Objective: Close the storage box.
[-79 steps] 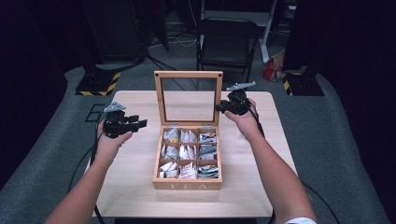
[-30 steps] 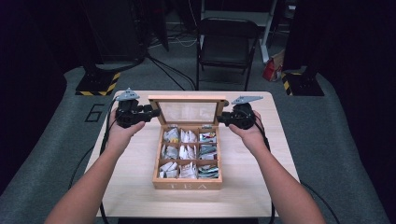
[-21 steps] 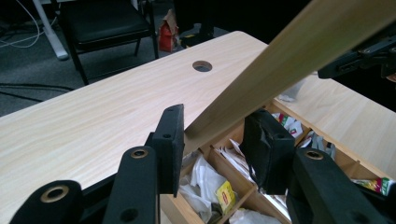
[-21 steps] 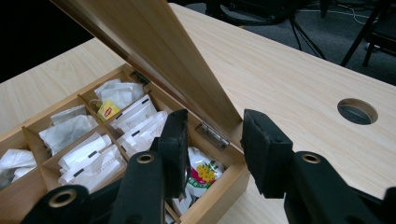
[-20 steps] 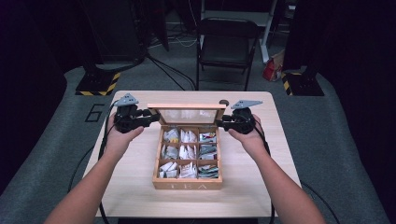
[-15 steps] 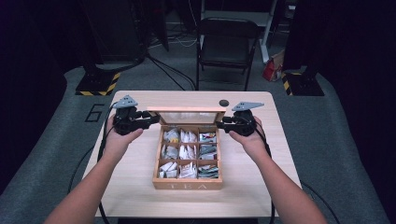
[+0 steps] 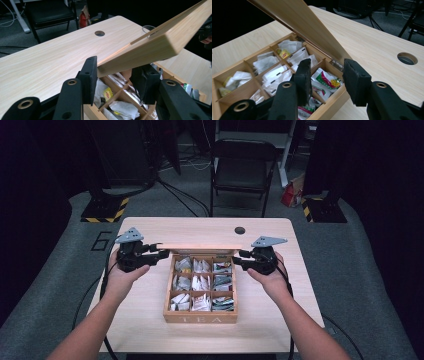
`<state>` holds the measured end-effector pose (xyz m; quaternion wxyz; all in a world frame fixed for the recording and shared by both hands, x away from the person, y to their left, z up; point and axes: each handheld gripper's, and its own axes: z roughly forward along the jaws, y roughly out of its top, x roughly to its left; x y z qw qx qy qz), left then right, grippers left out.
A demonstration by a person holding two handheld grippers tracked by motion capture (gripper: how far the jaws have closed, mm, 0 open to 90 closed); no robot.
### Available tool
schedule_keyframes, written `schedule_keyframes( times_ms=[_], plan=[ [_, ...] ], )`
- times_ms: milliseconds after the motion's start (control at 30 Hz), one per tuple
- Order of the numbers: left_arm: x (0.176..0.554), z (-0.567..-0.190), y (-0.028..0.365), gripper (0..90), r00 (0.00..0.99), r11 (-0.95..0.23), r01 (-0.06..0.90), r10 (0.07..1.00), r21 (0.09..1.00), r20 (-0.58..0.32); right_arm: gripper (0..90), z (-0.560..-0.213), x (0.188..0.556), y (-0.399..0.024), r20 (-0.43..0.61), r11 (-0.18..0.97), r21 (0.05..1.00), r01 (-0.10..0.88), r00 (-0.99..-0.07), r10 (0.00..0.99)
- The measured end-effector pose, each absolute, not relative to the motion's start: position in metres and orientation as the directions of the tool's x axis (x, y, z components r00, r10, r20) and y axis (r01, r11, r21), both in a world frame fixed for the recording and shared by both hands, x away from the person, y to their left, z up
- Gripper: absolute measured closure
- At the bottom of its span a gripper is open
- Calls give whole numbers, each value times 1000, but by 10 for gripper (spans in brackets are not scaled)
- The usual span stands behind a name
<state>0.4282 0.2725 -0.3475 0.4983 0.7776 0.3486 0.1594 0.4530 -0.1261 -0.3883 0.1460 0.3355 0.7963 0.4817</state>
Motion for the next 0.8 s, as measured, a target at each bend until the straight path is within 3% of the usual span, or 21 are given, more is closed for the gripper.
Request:
schedule_keyframes(
  times_ms=[300, 800],
  plan=[
    [415, -354, 272, 561, 707, -266, 378, 702, 887, -90, 568, -378, 432, -128, 88, 308, 876, 371, -751, 654],
    [399, -366, 274, 558, 717, -284, 375, 692, 883, -81, 535, -389, 410, -133, 75, 313, 881, 355, -759, 647]
  ],
)
